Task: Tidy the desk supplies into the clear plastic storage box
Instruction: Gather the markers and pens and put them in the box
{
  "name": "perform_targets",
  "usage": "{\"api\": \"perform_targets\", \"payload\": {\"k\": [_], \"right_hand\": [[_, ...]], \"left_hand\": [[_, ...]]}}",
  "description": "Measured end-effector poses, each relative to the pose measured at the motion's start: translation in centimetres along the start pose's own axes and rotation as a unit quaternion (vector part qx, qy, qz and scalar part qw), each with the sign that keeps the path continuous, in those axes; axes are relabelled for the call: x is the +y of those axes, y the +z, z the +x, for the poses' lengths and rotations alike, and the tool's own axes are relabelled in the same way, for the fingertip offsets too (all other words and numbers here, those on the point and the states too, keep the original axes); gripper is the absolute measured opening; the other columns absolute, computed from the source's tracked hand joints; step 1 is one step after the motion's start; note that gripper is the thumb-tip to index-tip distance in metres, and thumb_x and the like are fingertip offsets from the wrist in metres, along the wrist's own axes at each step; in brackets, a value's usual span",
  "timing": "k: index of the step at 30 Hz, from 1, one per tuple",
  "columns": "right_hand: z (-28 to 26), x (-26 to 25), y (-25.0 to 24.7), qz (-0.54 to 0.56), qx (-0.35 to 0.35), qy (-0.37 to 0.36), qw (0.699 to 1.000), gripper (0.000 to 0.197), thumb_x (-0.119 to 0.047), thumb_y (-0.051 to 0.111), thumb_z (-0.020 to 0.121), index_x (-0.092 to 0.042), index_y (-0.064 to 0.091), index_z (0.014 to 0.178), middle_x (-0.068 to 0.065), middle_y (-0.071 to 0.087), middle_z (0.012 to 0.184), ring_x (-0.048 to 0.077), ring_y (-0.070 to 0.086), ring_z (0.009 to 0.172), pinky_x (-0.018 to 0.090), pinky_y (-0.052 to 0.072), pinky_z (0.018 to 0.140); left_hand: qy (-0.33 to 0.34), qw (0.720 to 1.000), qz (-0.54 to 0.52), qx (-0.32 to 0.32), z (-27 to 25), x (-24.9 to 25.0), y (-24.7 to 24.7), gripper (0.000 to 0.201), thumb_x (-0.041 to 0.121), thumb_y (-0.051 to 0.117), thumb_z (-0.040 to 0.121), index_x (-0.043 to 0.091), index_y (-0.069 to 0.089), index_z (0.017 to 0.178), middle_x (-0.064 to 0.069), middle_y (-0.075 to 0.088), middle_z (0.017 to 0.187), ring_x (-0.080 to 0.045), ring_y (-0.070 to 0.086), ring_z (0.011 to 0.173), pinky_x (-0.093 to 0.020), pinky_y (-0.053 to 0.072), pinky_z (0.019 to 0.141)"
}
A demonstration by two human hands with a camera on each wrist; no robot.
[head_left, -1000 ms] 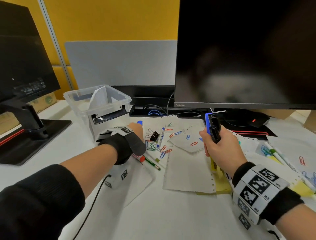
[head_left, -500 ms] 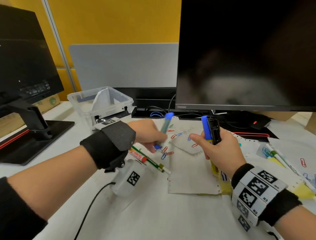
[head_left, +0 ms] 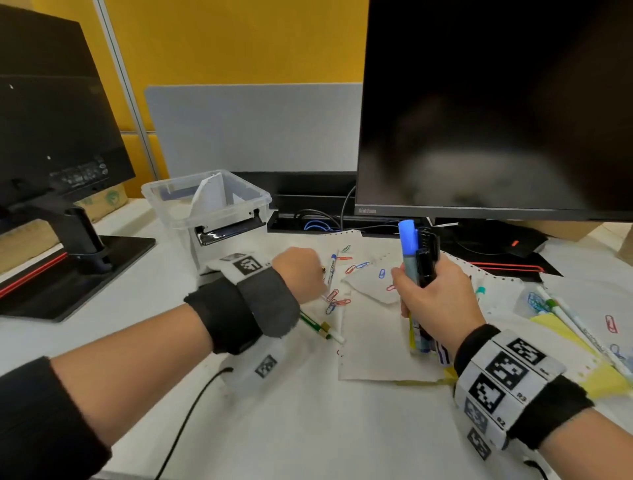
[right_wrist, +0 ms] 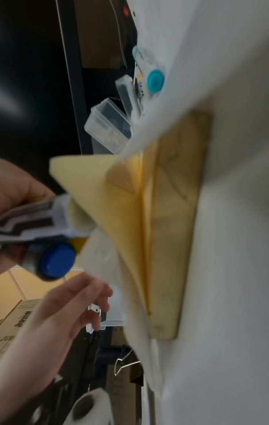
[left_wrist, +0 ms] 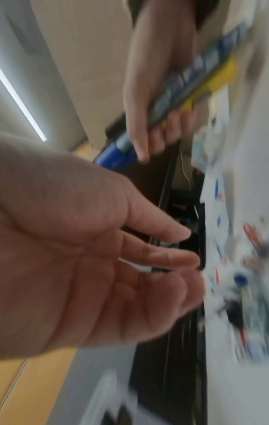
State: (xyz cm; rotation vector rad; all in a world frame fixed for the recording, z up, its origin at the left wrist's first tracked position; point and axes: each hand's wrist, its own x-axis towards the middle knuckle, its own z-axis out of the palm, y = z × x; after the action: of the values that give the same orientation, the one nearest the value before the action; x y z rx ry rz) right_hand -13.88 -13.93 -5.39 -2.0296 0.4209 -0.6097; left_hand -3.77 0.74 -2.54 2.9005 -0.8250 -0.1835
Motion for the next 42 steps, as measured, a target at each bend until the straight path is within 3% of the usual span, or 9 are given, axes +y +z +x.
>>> {"api": "perform_targets", "payload": {"k": [7, 10, 14, 18, 22, 27, 32, 37, 42], "right_hand": [[-0.1, -0.3, 0.0, 0.001, -0.009, 0.006, 1.0, 0.024, -0.031, 0.06, 0.086, -0.016, 0.049, 0.1, 0.0, 0.056, 0.066, 0.011, 0.054, 0.054, 0.018, 0.039, 0.049], [-0.2, -0.4, -0.1, 0.005, -0.01, 0.006, 1.0, 0.026, -0.031, 0.06, 0.086, -0.016, 0.048, 0.103, 0.0, 0.057, 0.069, 0.009, 0.054, 0.054, 0.016, 0.038, 0.048], [-0.3, -0.4, -0.1, 0.011, -0.012, 0.005, 1.0, 0.025, -0.033, 0.061, 0.085, -0.019, 0.048, 0.102, -0.001, 0.058, 0.07, 0.007, 0.055, 0.053, 0.013, 0.038, 0.047], [-0.2, -0.5, 0.2, 0.059, 0.005, -0.011, 0.998, 0.021, -0.029, 0.061, 0.085, -0.014, 0.053, 0.096, 0.002, 0.065, 0.071, 0.008, 0.061, 0.053, 0.022, 0.049, 0.054], [-0.2, -0.3, 0.3, 0.079, 0.074, -0.034, 0.994, 0.011, -0.024, 0.06, 0.08, -0.015, 0.059, 0.085, 0.003, 0.065, 0.072, 0.017, 0.063, 0.065, 0.031, 0.053, 0.065], [0.2, -0.2, -0.2, 0.129, 0.162, -0.034, 0.978, 0.007, -0.024, 0.061, 0.083, -0.02, 0.055, 0.082, -0.001, 0.06, 0.077, 0.011, 0.055, 0.068, 0.024, 0.042, 0.066], [0.1, -0.5, 0.0, 0.148, 0.13, -0.03, 0.98, 0.023, -0.04, 0.049, 0.091, -0.02, 0.047, 0.102, -0.011, 0.055, 0.082, 0.007, 0.056, 0.079, 0.026, 0.043, 0.076], [-0.2, -0.8, 0.4, 0.125, 0.143, -0.064, 0.98, 0.037, -0.042, 0.026, 0.097, -0.013, 0.048, 0.1, 0.001, 0.051, 0.091, 0.011, 0.049, 0.08, 0.026, 0.038, 0.075], [-0.2, -1.2, 0.4, 0.091, 0.172, -0.061, 0.979, 0.046, -0.038, 0.016, 0.1, -0.01, 0.051, 0.109, 0.006, 0.054, 0.108, 0.017, 0.051, 0.101, 0.023, 0.039, 0.089]], "left_hand": [[-0.094, 0.985, 0.138, -0.049, 1.7, -3.3, 2.3, 0.035, 0.032, 0.053, 0.091, 0.006, 0.06, 0.113, -0.009, 0.065, 0.118, -0.023, 0.062, 0.101, -0.027, 0.046, 0.081], [-0.118, 0.991, 0.061, -0.032, 1.7, -2.5, 2.3, 0.037, 0.022, 0.056, 0.089, 0.0, 0.052, 0.118, -0.013, 0.062, 0.119, -0.027, 0.061, 0.109, -0.03, 0.049, 0.088], [-0.148, 0.977, -0.151, -0.031, 1.0, -1.4, 0.4, 0.04, 0.012, 0.059, 0.086, 0.0, 0.041, 0.12, -0.012, 0.06, 0.095, -0.024, 0.062, 0.081, -0.035, 0.054, 0.084], [-0.05, 0.933, -0.352, -0.047, -1.5, 1.8, -1.4, 0.006, 0.006, 0.051, 0.09, 0.009, 0.048, 0.095, -0.008, 0.055, 0.08, -0.017, 0.058, 0.061, -0.024, 0.055, 0.059], [0.067, 0.884, -0.459, -0.055, -2.7, 6.0, 0.0, 0.022, 0.009, 0.044, 0.093, 0.008, 0.051, 0.114, -0.007, 0.057, 0.093, -0.016, 0.056, 0.079, -0.031, 0.047, 0.066], [0.144, 0.829, -0.541, -0.004, -2.3, 8.8, 1.6, 0.036, 0.02, 0.033, 0.1, 0.018, 0.039, 0.136, 0.001, 0.054, 0.094, -0.006, 0.049, 0.072, -0.013, 0.042, 0.061], [0.139, 0.776, -0.604, -0.116, -2.5, 9.1, 2.4, 0.044, 0.04, 0.024, 0.1, 0.025, 0.037, 0.139, -0.008, 0.056, 0.121, -0.006, 0.053, 0.08, -0.02, 0.045, 0.067], [0.12, 0.709, -0.678, -0.151, -2.5, 9.1, 2.1, 0.03, 0.036, 0.032, 0.098, 0.019, 0.053, 0.11, 0.006, 0.059, 0.069, 0.003, 0.057, 0.053, -0.012, 0.046, 0.048], [0.098, 0.682, -0.709, -0.149, -2.4, 9.4, 1.9, 0.024, 0.037, 0.036, 0.097, 0.024, 0.055, 0.096, 0.001, 0.06, 0.08, -0.008, 0.059, 0.069, -0.018, 0.05, 0.055]]}}
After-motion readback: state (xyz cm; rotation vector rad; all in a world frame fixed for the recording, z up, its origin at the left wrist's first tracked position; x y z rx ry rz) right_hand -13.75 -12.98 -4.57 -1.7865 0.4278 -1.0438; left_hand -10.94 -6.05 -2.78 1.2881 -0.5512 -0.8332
